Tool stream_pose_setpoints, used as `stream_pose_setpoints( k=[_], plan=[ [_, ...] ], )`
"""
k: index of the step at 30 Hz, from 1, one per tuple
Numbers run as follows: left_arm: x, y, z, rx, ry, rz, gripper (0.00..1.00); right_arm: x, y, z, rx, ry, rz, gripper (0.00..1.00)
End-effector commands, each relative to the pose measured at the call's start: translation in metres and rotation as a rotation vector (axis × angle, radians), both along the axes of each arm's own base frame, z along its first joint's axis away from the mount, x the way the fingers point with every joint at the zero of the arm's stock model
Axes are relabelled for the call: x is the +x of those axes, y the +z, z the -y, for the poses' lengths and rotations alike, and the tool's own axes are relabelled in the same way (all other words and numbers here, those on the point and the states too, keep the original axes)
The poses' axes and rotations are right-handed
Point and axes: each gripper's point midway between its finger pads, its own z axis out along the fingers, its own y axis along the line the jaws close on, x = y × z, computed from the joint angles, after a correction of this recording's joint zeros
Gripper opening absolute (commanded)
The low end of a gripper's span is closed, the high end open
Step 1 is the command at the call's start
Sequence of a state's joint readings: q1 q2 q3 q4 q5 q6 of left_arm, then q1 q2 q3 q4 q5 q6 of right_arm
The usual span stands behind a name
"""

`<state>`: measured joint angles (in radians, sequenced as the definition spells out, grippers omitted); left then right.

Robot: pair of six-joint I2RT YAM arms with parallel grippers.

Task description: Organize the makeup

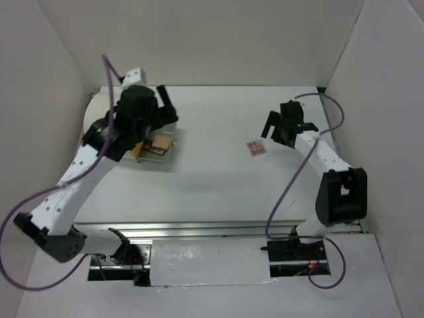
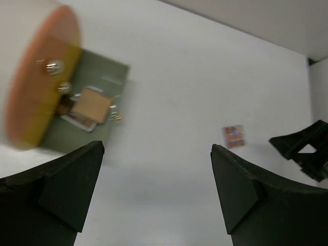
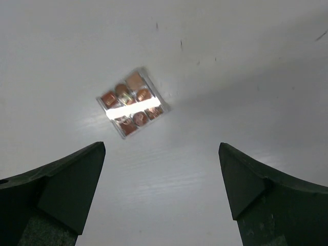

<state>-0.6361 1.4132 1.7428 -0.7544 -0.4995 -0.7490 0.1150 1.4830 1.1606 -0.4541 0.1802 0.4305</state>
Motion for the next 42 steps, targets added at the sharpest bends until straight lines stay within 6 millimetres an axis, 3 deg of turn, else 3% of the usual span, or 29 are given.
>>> stream_pose_setpoints(
  k=[1, 2, 3, 5, 6, 7, 8, 10, 11, 12, 13, 15, 20, 22, 24, 42],
  plan=[
    [-0.035, -0.046, -0.060, 0.188, -0.006, -0.124, 0.99, 0.011, -0.009, -0.009, -0.029, 0.125, -0.032, 1.00],
    [-0.041, -0.053, -0.068, 0.194, -0.004, -0.136, 0.99, 0.019, -0.006, -0.012, -0.034, 0.158, -0.004, 1.00],
    [-0.051, -0.076, -0.072, 0.222, -0.044, -0.186, 0.99, 0.023, -0.007, -0.017, -0.031, 0.190, 0.002, 1.00],
    [-0.067, -0.082, -0.081, 0.234, -0.068, -0.180, 0.99, 0.032, -0.009, -0.033, -0.015, 0.314, 0.007, 1.00],
    [-0.074, -0.100, -0.086, 0.274, -0.090, -0.210, 0.99, 0.034, -0.016, -0.039, -0.006, 0.361, -0.005, 1.00],
    [-0.082, -0.099, -0.088, 0.273, -0.113, -0.189, 0.99, 0.040, -0.012, -0.045, 0.005, 0.397, 0.005, 1.00],
    [-0.088, -0.113, -0.092, 0.297, -0.126, -0.213, 0.99, 0.037, -0.019, -0.047, -0.007, 0.435, -0.027, 1.00],
    [-0.097, -0.114, -0.099, 0.310, -0.138, -0.179, 0.99, 0.043, -0.031, -0.048, -0.013, 0.449, -0.068, 1.00],
    [-0.098, -0.125, -0.099, 0.317, -0.146, -0.177, 0.99, 0.041, -0.037, -0.051, -0.007, 0.481, -0.090, 1.00],
    [-0.099, -0.127, -0.098, 0.307, -0.150, -0.165, 0.99, 0.041, -0.053, -0.053, -0.004, 0.496, -0.133, 1.00],
    [-0.103, -0.125, -0.099, 0.290, -0.153, -0.143, 1.00, 0.045, -0.054, -0.055, -0.009, 0.507, -0.142, 1.00],
    [-0.105, -0.138, -0.096, 0.268, -0.167, -0.139, 1.00, 0.042, -0.076, -0.059, -0.036, 0.536, -0.214, 1.00],
    [-0.108, -0.139, -0.096, 0.254, -0.167, -0.122, 0.99, 0.048, -0.097, -0.062, -0.130, 0.519, -0.245, 1.00],
    [-0.107, -0.143, -0.093, 0.256, -0.184, -0.132, 0.99, 0.049, -0.104, -0.061, -0.139, 0.511, -0.258, 0.93],
    [-0.107, -0.144, -0.091, 0.253, -0.195, -0.137, 0.99, 0.048, -0.108, -0.059, -0.146, 0.508, -0.271, 0.97],
    [-0.109, -0.141, -0.088, 0.242, -0.216, -0.117, 0.99, 0.043, -0.114, -0.056, -0.151, 0.496, -0.431, 1.00]
  ],
)
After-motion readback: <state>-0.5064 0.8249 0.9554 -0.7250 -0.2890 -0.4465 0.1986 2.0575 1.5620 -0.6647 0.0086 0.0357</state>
